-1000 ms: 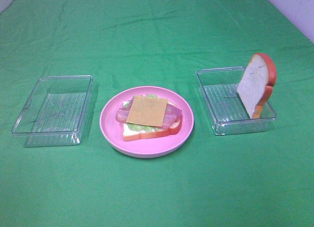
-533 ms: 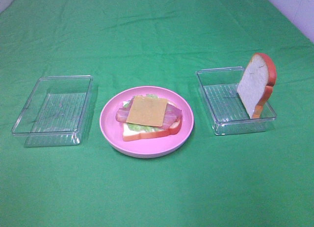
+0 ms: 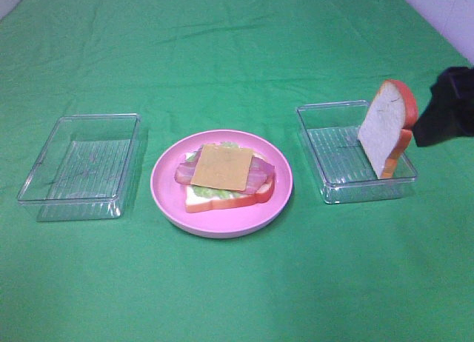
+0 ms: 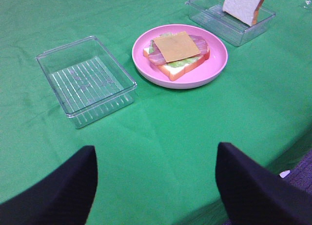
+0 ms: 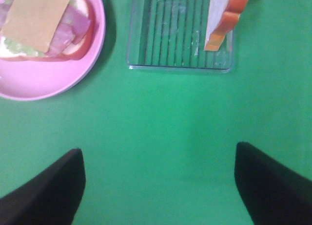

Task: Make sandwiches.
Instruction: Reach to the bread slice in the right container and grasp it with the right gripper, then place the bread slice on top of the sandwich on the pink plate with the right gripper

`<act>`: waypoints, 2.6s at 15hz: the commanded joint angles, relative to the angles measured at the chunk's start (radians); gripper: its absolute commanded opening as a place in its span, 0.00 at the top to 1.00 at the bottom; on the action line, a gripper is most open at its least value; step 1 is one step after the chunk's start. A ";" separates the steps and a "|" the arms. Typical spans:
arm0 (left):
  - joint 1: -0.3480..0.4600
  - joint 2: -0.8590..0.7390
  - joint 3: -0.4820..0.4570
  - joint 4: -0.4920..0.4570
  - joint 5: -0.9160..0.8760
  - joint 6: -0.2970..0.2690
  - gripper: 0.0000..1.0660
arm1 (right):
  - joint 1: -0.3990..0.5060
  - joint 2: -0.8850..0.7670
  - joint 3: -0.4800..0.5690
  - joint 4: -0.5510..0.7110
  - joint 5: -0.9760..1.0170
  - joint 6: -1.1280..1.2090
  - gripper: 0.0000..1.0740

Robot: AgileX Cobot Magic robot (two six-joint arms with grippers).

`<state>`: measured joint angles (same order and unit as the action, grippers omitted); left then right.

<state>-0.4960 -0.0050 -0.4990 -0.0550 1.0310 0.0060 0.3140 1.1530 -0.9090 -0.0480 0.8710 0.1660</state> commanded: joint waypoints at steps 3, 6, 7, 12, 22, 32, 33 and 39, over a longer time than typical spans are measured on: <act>-0.003 -0.017 0.002 0.000 0.002 -0.006 0.38 | -0.004 0.274 -0.266 -0.092 0.108 0.054 0.29; -0.003 -0.017 0.002 0.000 0.002 -0.006 0.38 | -0.052 0.490 -0.518 -0.086 0.228 0.011 0.29; -0.003 -0.017 0.002 0.000 0.002 -0.006 0.38 | -0.086 0.538 -0.574 -0.065 0.232 0.009 0.29; -0.003 -0.017 0.002 0.000 0.002 -0.006 0.38 | -0.236 0.737 -0.762 0.141 0.260 -0.132 0.29; -0.003 -0.017 0.002 0.000 0.002 -0.006 0.38 | -0.299 0.945 -0.830 0.176 0.279 -0.215 0.29; -0.003 -0.017 0.002 0.000 0.002 -0.006 0.38 | -0.299 0.960 -0.830 0.167 0.280 -0.211 1.00; -0.003 -0.017 0.002 0.000 0.002 -0.006 0.38 | -0.299 0.960 -0.830 0.167 0.283 -0.211 1.00; -0.003 -0.017 0.002 0.000 0.002 -0.006 0.38 | -0.297 0.830 -0.830 0.185 0.303 -0.206 1.00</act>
<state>-0.4960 -0.0050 -0.4990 -0.0550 1.0310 0.0060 0.0170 1.9990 -1.7350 0.1300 1.1610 -0.0390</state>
